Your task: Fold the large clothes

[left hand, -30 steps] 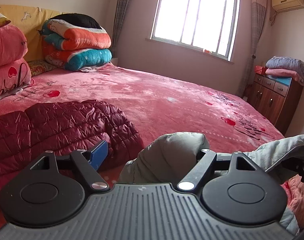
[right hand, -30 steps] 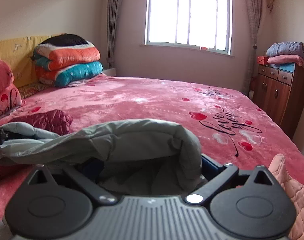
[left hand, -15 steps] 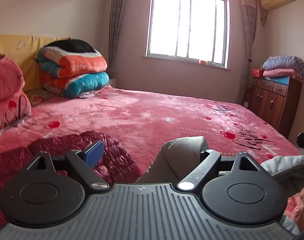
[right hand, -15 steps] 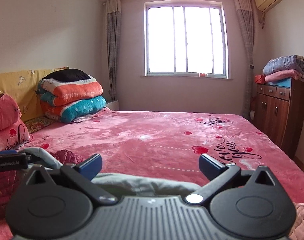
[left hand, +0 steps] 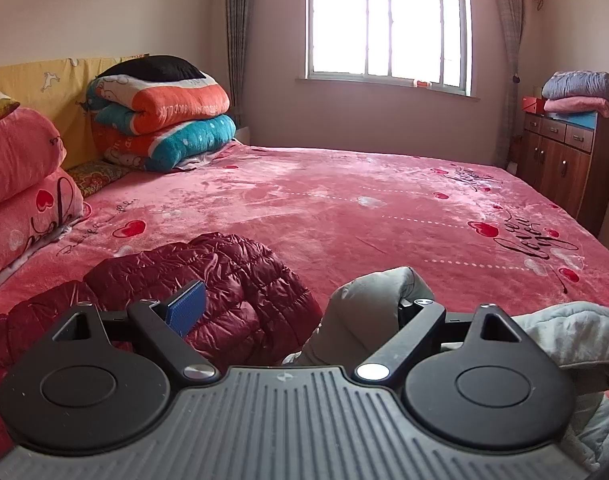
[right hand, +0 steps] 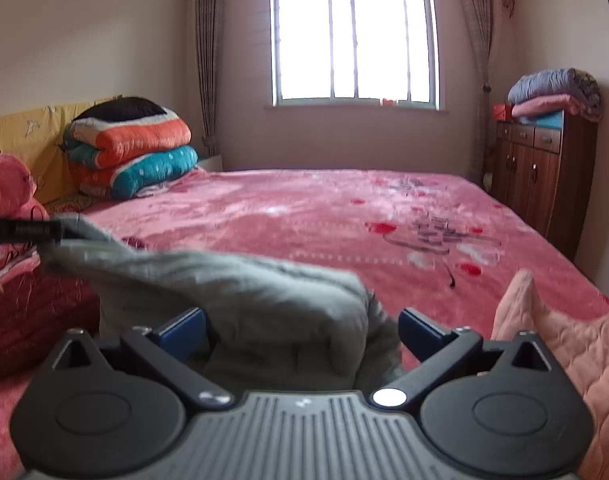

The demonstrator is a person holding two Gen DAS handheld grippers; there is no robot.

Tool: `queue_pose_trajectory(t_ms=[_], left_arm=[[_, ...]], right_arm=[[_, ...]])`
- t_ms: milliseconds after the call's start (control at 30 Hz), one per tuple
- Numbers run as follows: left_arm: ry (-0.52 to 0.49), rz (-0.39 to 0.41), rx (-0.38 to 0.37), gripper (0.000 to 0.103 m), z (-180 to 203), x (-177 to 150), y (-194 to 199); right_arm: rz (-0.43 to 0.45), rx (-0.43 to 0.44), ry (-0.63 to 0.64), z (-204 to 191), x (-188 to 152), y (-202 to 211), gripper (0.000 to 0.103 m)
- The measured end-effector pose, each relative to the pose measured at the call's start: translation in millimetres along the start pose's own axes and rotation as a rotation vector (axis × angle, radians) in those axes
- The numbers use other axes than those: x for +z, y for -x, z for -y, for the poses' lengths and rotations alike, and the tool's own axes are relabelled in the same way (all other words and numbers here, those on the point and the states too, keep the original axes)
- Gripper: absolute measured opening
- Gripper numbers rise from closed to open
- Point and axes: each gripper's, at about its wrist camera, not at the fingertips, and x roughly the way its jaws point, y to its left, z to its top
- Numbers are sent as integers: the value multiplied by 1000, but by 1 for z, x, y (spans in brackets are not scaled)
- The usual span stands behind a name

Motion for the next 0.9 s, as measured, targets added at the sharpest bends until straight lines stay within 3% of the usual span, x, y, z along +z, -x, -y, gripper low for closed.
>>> queue_pose_trajectory(t_ms=[233, 533, 633, 800, 900], left_arm=[[159, -75, -225, 103, -9, 5, 23], [218, -144, -320, 103, -6, -16, 54], [215, -180, -386, 103, -6, -25, 65], [140, -188, -368, 103, 4, -35, 87], [144, -164, -338, 103, -1, -40, 102]], right_arm=[[-128, 17, -54, -7, -62, 14, 102], [-152, 5, -49, -2, -86, 34, 102], [-154, 4, -66, 2, -91, 40, 102], [-154, 15, -74, 4, -96, 47, 102], [-174, 29, -76, 3, -103, 48, 102]])
